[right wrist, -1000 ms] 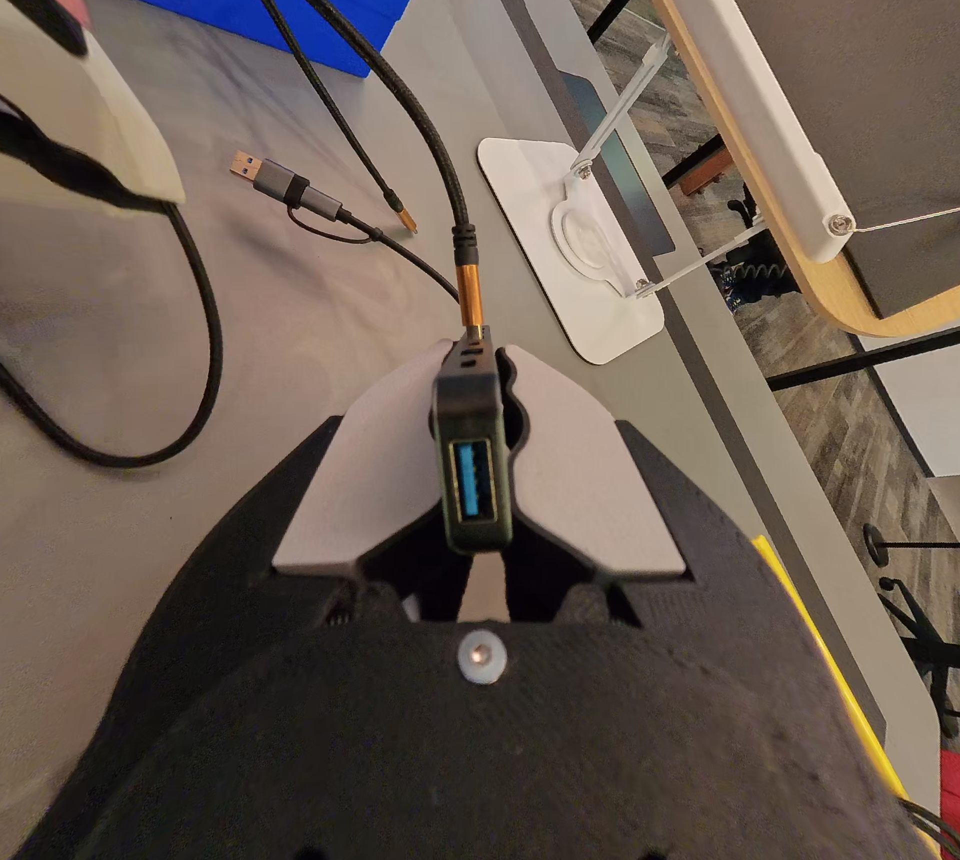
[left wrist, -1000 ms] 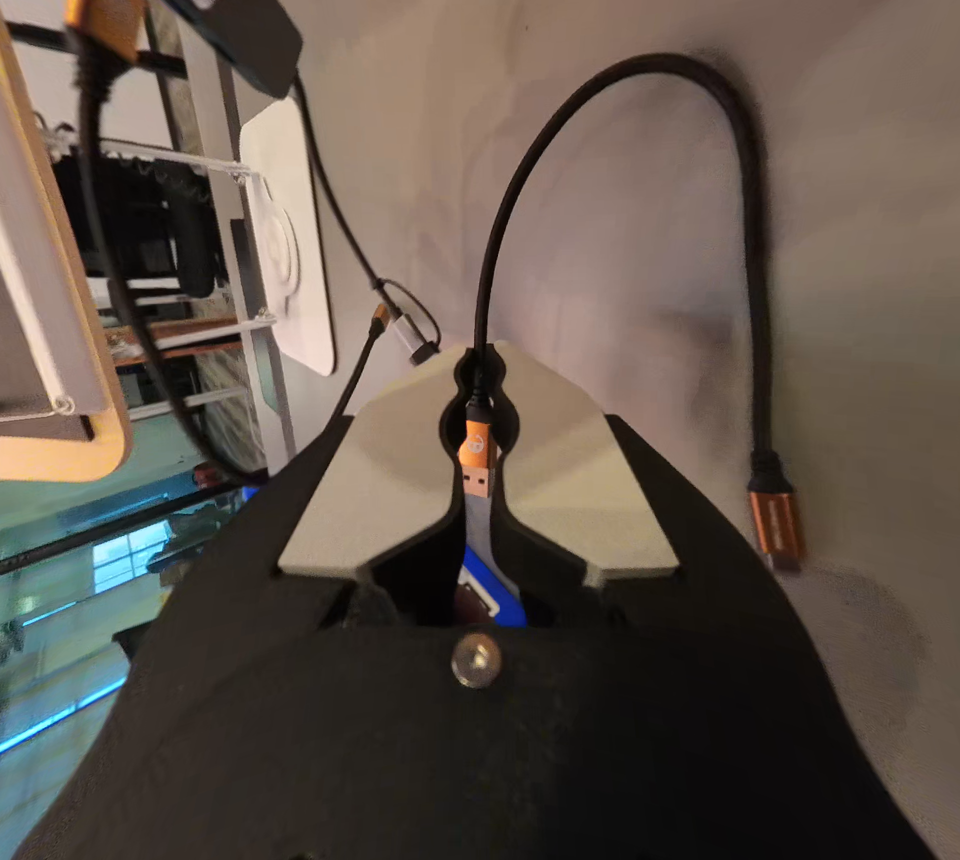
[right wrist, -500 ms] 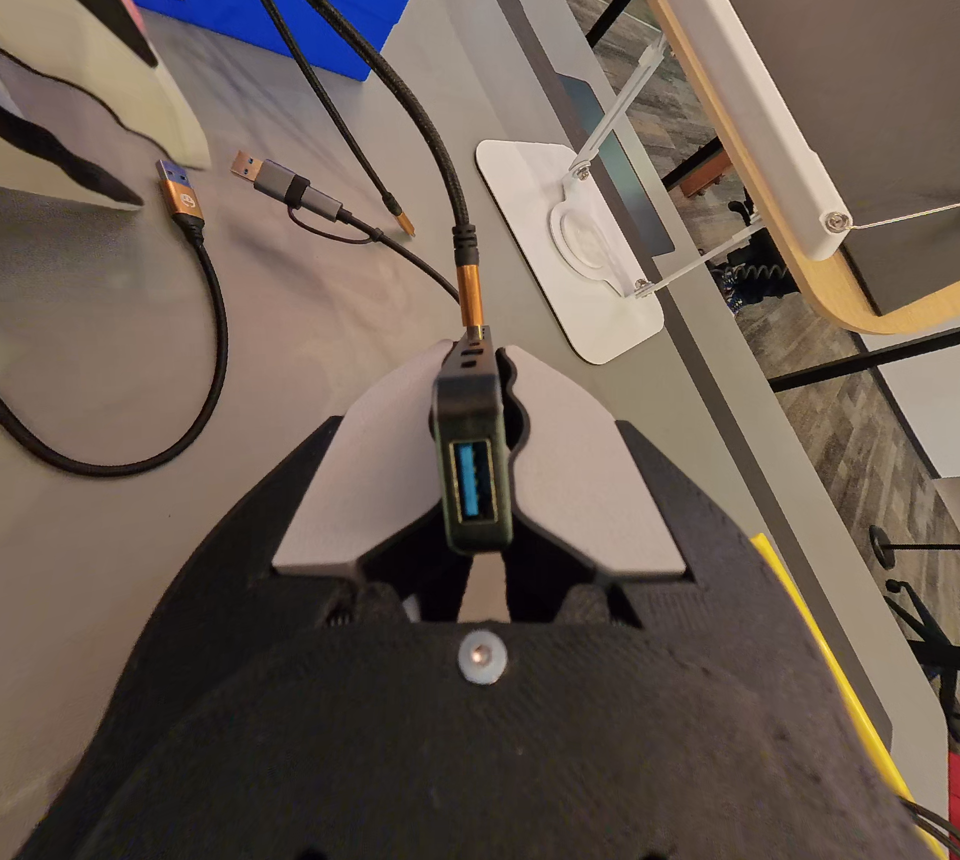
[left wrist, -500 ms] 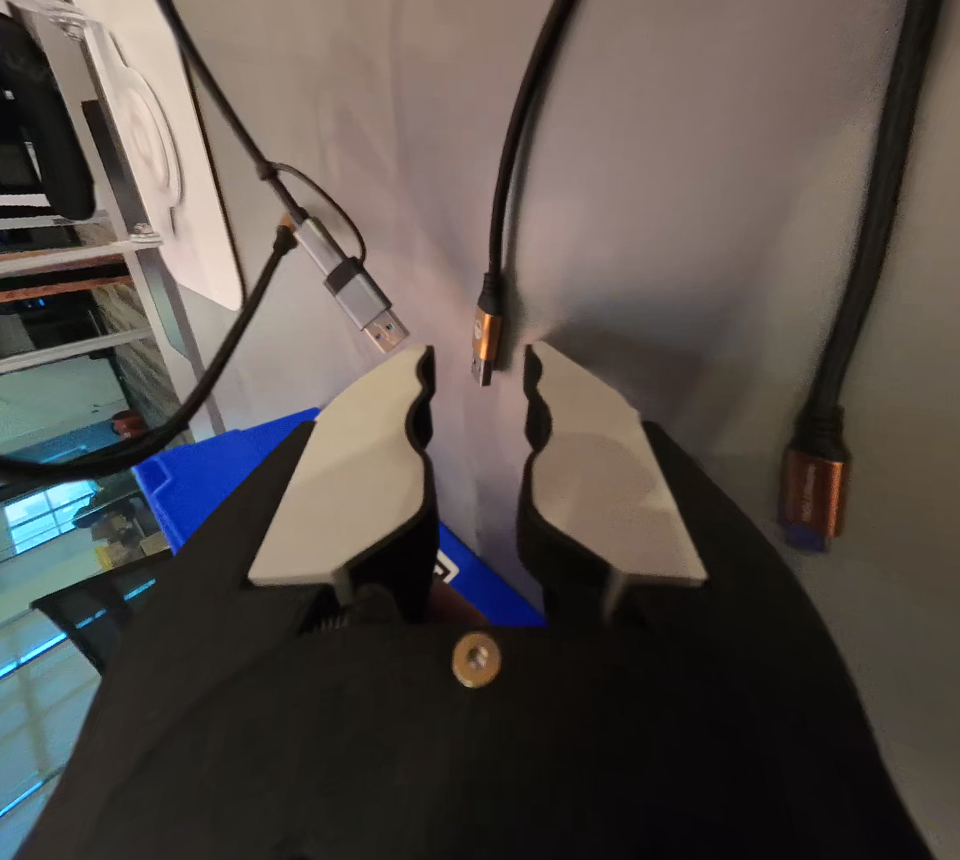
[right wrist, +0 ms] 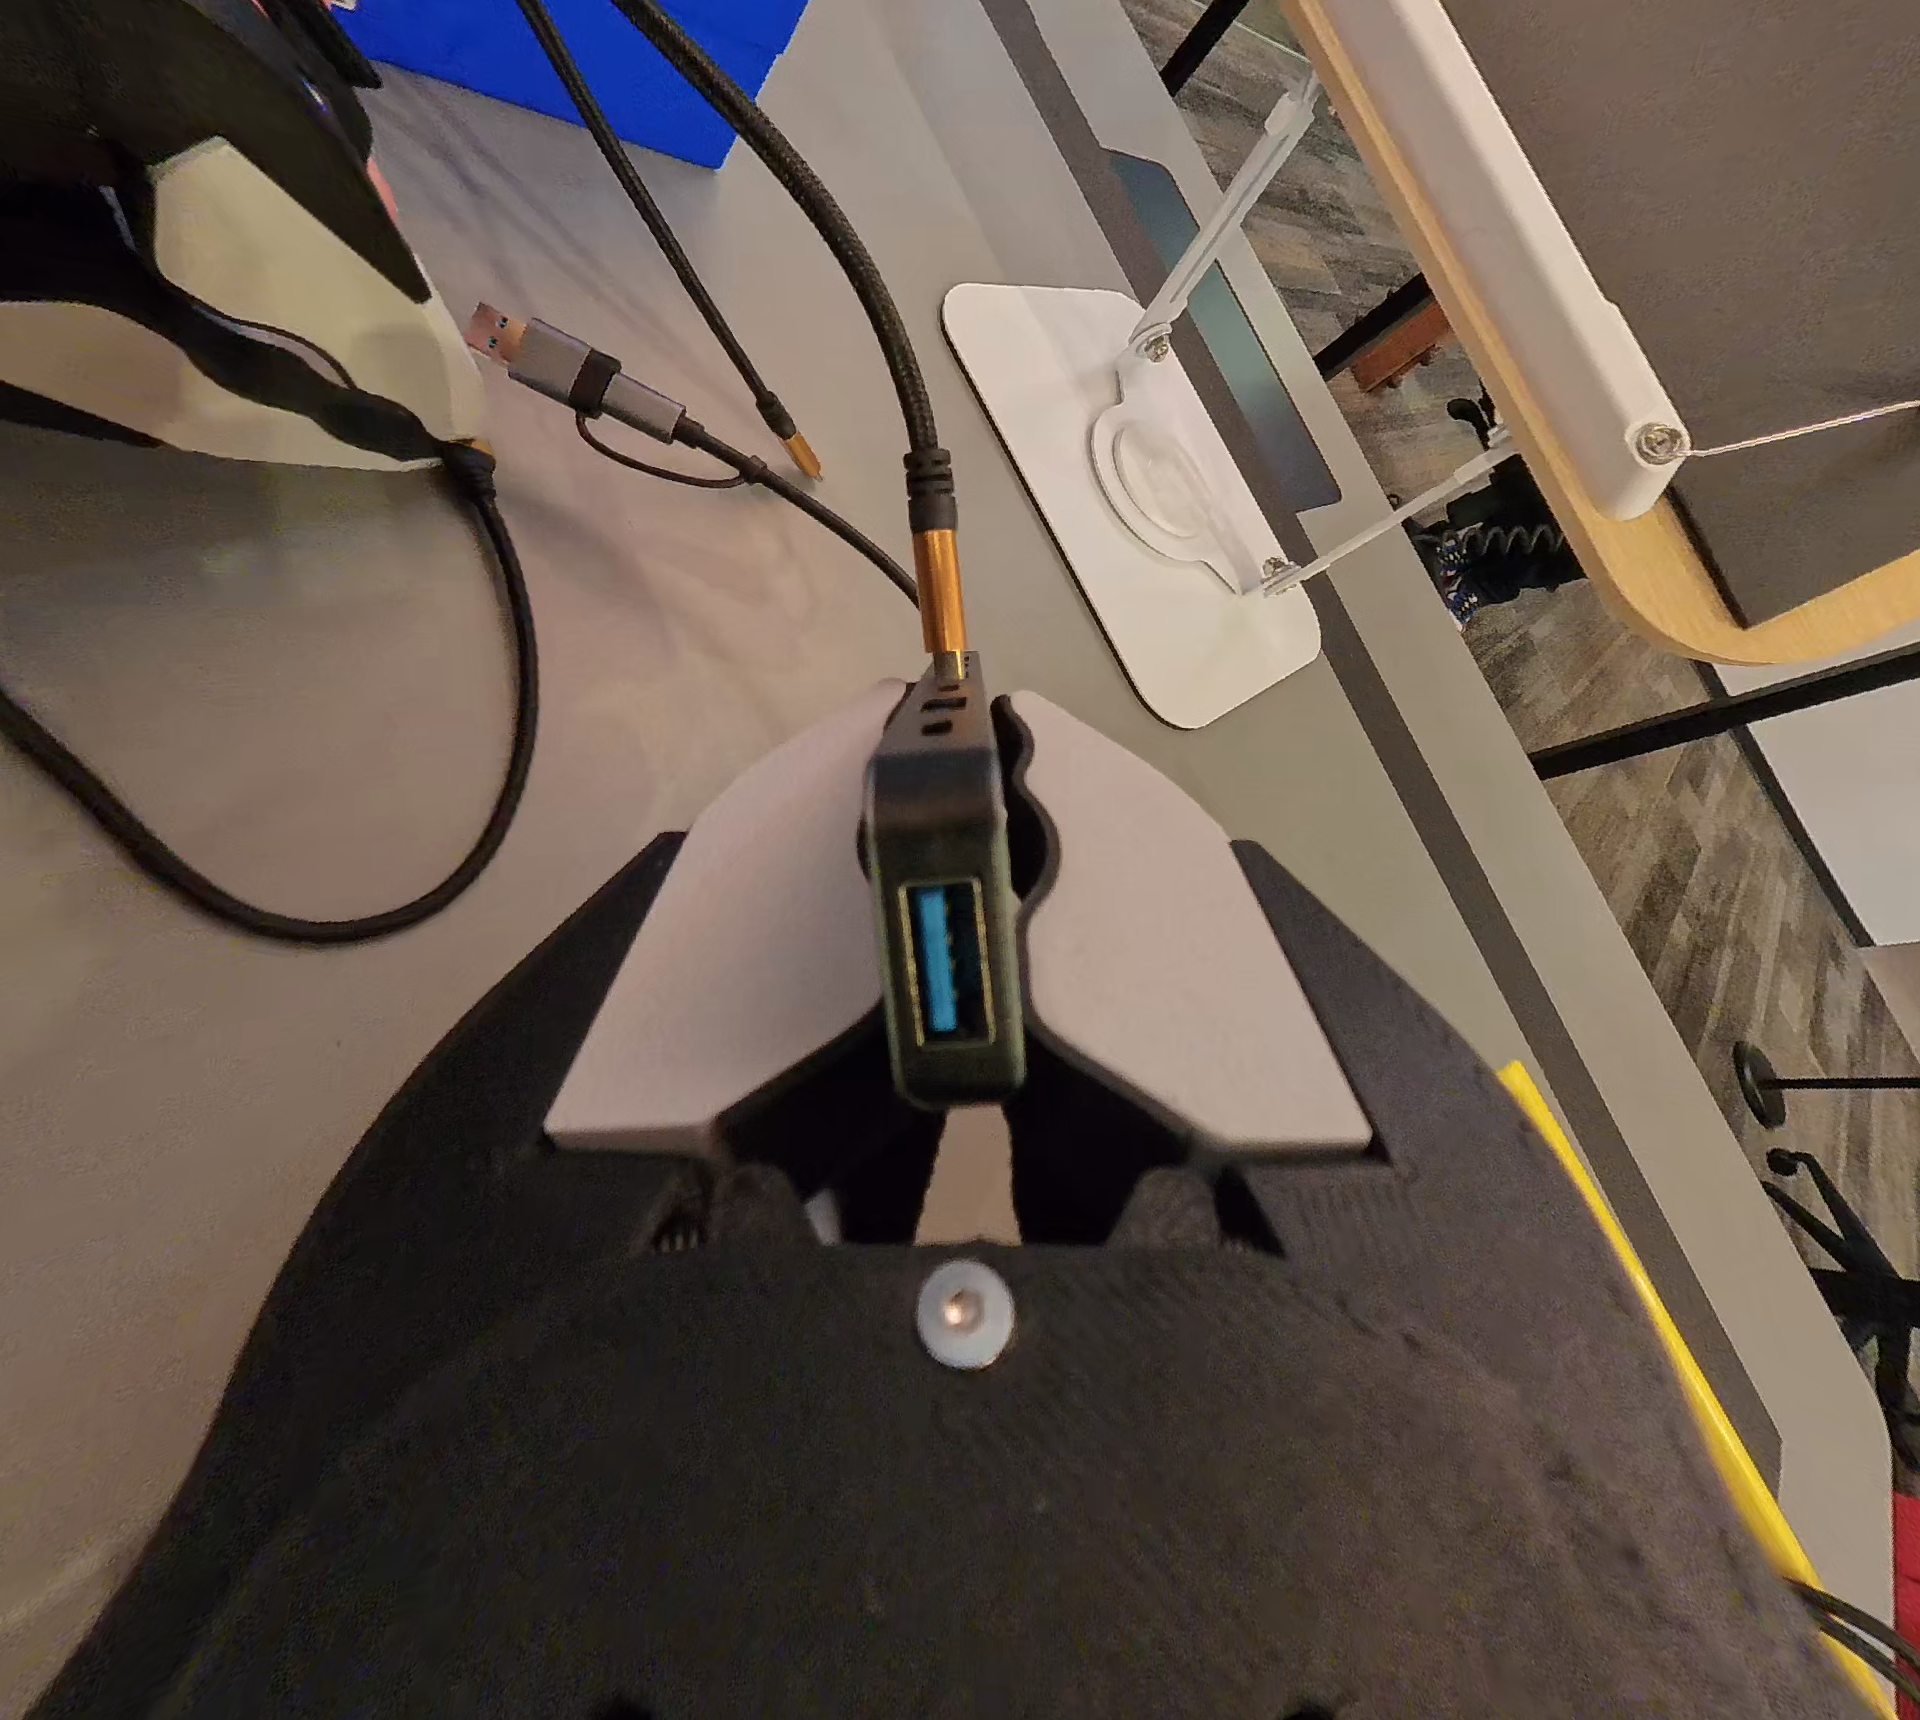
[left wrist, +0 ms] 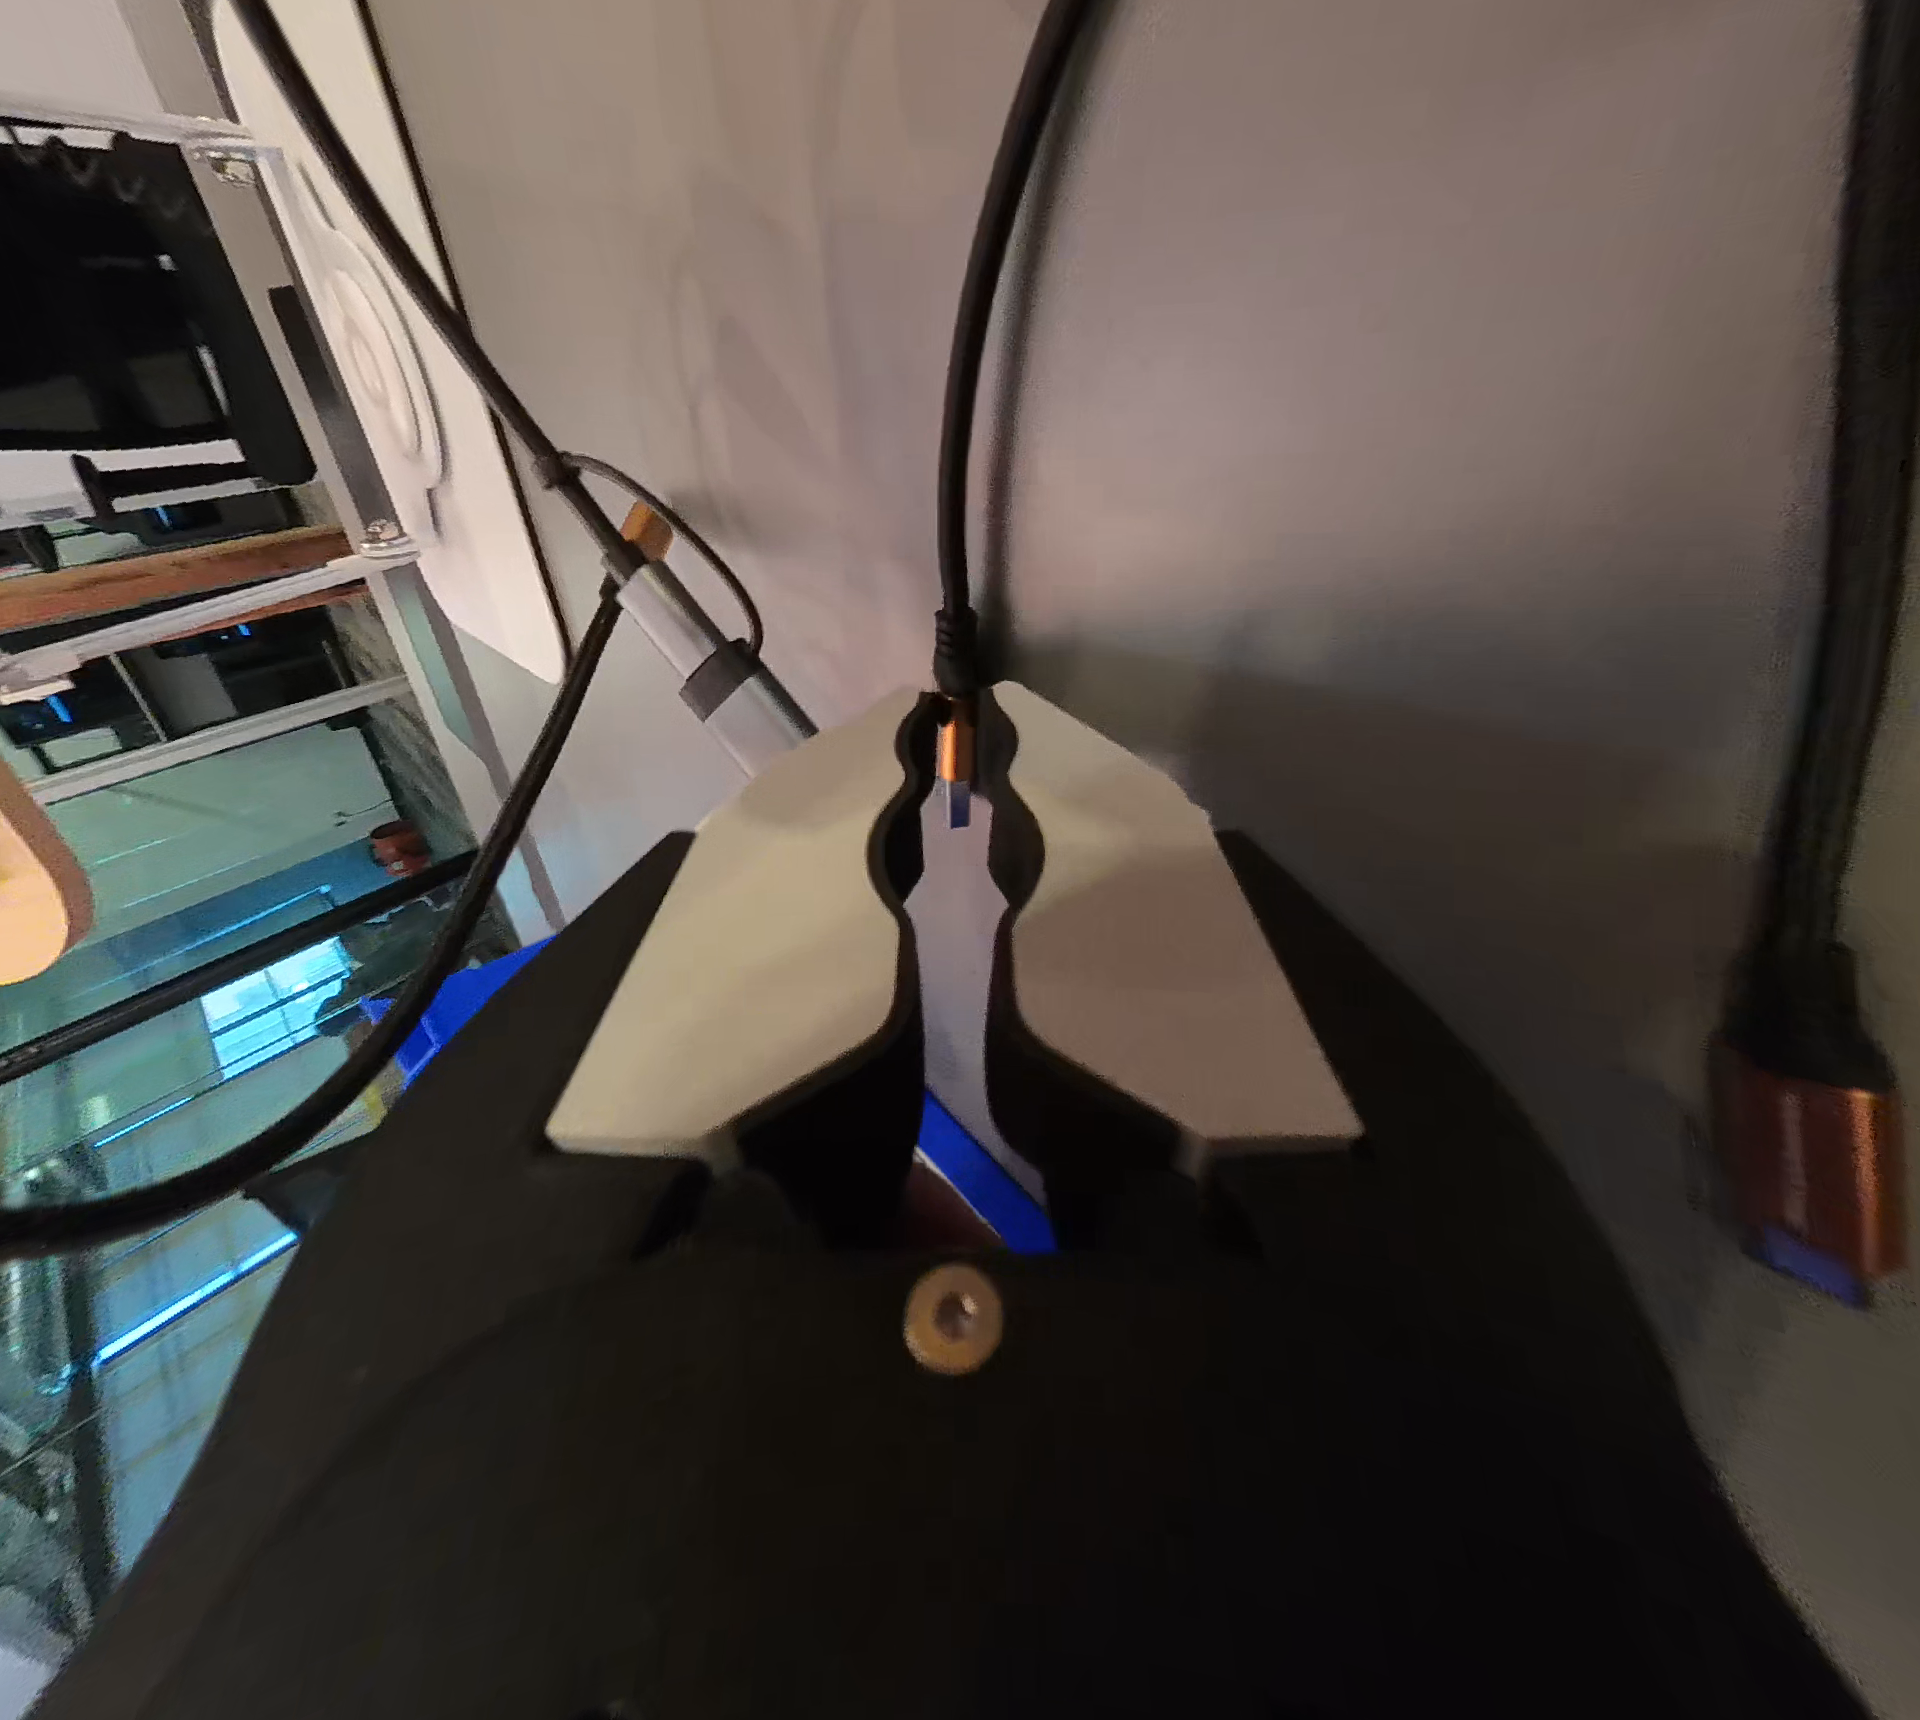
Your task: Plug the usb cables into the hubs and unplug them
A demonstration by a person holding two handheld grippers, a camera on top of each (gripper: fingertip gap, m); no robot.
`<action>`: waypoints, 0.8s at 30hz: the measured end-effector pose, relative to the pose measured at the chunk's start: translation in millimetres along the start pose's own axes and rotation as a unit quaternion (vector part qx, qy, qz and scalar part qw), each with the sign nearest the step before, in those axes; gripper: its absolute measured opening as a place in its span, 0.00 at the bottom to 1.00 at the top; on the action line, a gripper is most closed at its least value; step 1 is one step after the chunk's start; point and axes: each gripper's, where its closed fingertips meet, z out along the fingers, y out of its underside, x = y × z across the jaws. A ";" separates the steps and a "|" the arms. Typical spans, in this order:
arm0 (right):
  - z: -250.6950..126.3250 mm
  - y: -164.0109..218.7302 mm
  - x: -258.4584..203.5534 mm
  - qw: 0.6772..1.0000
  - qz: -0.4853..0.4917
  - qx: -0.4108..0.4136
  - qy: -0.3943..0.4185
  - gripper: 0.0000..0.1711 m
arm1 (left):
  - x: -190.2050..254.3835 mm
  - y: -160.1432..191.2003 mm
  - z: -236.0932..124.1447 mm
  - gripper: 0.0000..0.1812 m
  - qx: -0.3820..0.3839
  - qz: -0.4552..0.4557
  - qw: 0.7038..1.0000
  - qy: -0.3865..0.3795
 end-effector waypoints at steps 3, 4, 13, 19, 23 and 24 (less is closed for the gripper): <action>-0.3 0.6 0.7 1.000 0.002 0.000 0.000 0.07 | -5.6 -1.0 1.2 0.04 0.015 0.006 0.999 -0.031; -0.4 0.5 1.0 1.000 0.003 0.001 0.000 0.07 | -8.1 -1.8 0.3 0.04 0.021 -0.002 0.999 -0.038; -0.1 1.6 1.7 1.000 0.009 0.001 -0.002 0.07 | -29.9 -27.2 -28.2 0.04 0.162 -0.020 0.983 -0.083; 0.6 0.5 -0.2 1.000 0.006 0.000 -0.004 0.07 | 0.2 -29.8 -19.1 0.04 0.164 0.042 0.985 -0.026; 0.0 1.0 0.6 1.000 0.007 0.000 -0.004 0.07 | 8.3 -22.9 -13.7 0.10 0.121 -0.019 0.992 0.030; -0.2 1.2 1.1 1.000 0.008 0.000 -0.003 0.07 | 6.1 -20.1 -14.9 0.14 0.110 -0.039 0.992 0.039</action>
